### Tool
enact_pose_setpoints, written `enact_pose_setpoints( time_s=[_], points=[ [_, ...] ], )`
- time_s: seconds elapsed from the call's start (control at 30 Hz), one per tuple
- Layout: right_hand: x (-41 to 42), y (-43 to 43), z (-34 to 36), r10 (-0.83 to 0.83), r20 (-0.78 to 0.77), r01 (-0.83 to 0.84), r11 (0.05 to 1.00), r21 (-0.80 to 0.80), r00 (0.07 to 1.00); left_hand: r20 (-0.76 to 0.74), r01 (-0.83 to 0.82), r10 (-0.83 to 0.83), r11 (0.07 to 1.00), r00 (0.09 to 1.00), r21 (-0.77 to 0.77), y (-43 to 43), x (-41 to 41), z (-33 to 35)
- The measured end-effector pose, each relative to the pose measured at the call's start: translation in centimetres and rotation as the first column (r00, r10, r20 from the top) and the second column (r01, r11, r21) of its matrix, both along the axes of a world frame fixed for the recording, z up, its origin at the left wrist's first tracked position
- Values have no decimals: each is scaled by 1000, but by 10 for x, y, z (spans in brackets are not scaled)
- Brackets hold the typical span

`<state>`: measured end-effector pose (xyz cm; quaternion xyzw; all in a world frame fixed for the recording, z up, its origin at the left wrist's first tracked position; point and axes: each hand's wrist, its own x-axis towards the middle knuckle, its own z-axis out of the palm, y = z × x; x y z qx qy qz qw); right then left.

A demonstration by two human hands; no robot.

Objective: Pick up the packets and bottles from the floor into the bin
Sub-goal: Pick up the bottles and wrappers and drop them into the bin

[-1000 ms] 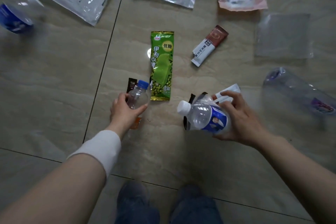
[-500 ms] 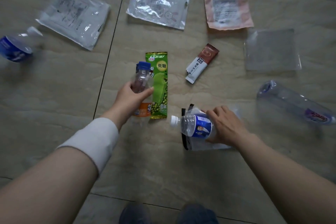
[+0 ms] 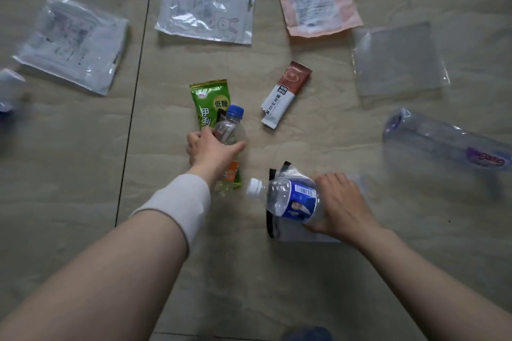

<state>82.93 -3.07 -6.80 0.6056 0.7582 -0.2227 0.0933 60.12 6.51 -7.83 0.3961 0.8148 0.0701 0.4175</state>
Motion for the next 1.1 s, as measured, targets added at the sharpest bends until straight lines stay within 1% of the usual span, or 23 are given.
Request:
enact_pose_setpoints(
  time_s=[0.07,0.1,0.13,0.17,0.2,0.23,0.27,0.33,0.4,0.47,0.53,0.6,0.7,0.77,0.87,1.0,1.1],
  points=[
    [6,3,14,-89,-58,84,993,-83,994,63,-30,30,1000,998,0,-4,-8,11],
    [10,3,24,-165,-69,149,971,-189,984,88,-49,49,999,995,-9,-8,-12,22],
    [15,1,36,-280,-83,246,926,-288,956,107,-58,60,998,992,-15,-12,-16,36],
    [19,-4,51,-410,-98,350,862,-366,907,123,-65,68,998,990,-26,-17,-18,55],
    [22,-9,69,-536,-123,441,787,-432,835,137,-71,75,997,988,-37,-23,-19,74],
    [25,-15,90,-651,-150,509,698,-504,744,146,-73,79,996,986,-50,-31,-19,98],
    [28,-22,112,-741,-168,544,608,-578,650,152,-67,76,996,985,-63,-39,-18,121],
    [33,-42,157,-864,-191,562,456,-690,467,185,-52,68,995,980,-90,-58,-10,172],
    [37,-65,204,-941,-179,599,322,-734,287,258,-71,102,989,961,-127,-77,3,225],
    [42,-87,249,-972,-188,624,233,-746,138,343,-90,144,982,928,-169,-94,19,275],
    [48,-113,293,-982,-189,645,128,-754,-26,413,-69,162,970,896,-232,-110,35,320],
    [55,-138,335,-961,-209,653,42,-756,-181,462,15,133,953,877,-302,-123,52,359],
    [72,-183,385,-911,-216,668,-82,-739,-350,523,175,43,916,851,-361,-143,80,409],
    [86,-212,409,-889,-210,662,-128,-738,-406,547,248,-8,896,837,-367,-156,103,432],
    [115,-253,427,-857,-198,655,-196,-730,-476,576,319,-64,880,815,-353,-176,149,452],
    [161,-300,434,-786,-237,641,-247,-727,-571,596,393,-122,850,794,-350,-212,225,462],
    [203,-332,434,-744,-259,623,-259,-738,-616,579,439,-171,822,797,-362,-239,285,460]
  ],
)
